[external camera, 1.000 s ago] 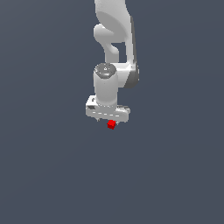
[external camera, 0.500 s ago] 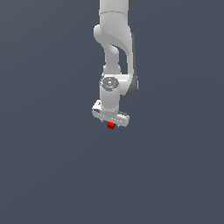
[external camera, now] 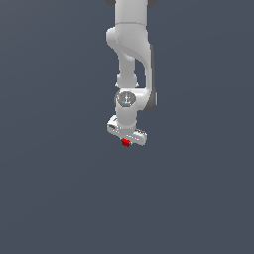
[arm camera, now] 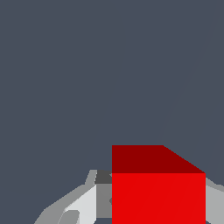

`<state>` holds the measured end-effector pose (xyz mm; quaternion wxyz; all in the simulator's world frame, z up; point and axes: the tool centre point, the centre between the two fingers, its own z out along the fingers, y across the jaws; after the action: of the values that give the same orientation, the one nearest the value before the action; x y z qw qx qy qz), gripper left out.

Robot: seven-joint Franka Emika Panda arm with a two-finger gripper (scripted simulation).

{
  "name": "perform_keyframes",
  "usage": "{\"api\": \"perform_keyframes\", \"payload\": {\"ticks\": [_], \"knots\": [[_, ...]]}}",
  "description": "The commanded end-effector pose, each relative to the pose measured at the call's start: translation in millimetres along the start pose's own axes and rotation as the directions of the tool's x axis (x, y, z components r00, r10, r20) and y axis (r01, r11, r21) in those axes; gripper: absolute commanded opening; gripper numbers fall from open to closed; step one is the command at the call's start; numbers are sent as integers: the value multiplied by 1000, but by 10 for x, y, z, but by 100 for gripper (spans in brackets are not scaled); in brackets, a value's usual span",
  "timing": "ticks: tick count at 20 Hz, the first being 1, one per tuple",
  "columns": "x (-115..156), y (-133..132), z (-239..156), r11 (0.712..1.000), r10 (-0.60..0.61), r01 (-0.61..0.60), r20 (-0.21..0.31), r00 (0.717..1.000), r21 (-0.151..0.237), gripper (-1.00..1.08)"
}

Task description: Pick up the red cube and move it to a goal position.

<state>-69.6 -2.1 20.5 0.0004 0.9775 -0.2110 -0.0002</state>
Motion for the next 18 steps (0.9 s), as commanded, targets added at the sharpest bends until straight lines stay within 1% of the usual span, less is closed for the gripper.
{"api": "perform_keyframes", "payload": {"ticks": [1, 11, 18], "knots": [[1, 1, 4, 1000, 2, -2, 0, 1000, 0, -100], [-1, -4, -10, 1000, 2, -2, -1, 1000, 1, -100], [-28, -55, -211, 1000, 2, -2, -1, 1000, 1, -100]]}}
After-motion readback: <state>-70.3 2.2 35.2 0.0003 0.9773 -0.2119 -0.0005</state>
